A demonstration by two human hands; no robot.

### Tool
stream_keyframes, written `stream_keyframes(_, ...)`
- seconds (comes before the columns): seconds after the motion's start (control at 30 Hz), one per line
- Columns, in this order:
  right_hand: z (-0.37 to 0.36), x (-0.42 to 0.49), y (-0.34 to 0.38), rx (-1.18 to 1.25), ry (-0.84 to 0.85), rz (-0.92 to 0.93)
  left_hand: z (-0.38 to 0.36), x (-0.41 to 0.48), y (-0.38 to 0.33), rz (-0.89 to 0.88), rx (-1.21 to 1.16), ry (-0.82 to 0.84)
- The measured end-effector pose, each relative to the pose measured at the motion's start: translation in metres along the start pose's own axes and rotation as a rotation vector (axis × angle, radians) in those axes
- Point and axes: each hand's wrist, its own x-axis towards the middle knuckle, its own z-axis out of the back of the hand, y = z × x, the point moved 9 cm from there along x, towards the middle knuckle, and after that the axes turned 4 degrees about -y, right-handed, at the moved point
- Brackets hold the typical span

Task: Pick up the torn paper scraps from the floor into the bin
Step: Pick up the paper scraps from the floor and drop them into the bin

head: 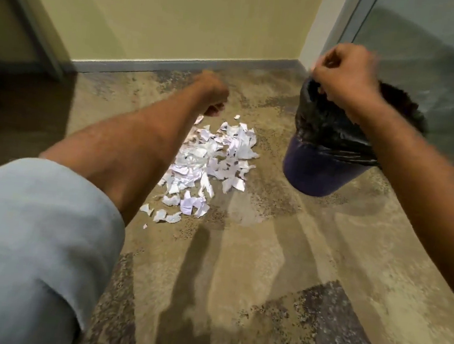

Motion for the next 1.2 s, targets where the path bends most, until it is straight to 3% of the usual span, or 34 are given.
stream_keyframes(0.13,-0.075,-0.042,0.069,0.167,0.314,0.042,-0.007,-0.009,0.089,0.118,0.225,0.25)
stream_keyframes(0.3,-0.164,-0.127,0.075,0.139,0.615,0.124,-0.008,-0.038,0.179,0.221,0.487,0.422)
stream_keyframes(0.5,-0.23,-0.198,0.033,0.004,0.794,0.181,-0.002,-0.091,0.228,0.21,0.532,0.317)
stream_keyframes(0.6,-0.251,-0.222,0.011,-0.12,0.831,0.221,-0.018,-0.119,0.256,0.18,0.612,0.342)
stream_keyframes(0.7,-0.272,-0.242,-0.001,-0.202,0.865,0.282,-0.027,-0.135,0.277,0.128,0.705,0.242)
stream_keyframes(1.03,-0.337,-0.276,-0.003,-0.251,0.959,0.259,-0.032,-0.128,0.291,0.087,0.367,-0.067)
stream_keyframes(1.2,-0.348,-0.276,0.007,-0.048,0.915,0.22,-0.033,-0.121,0.288,0.067,0.223,-0.117)
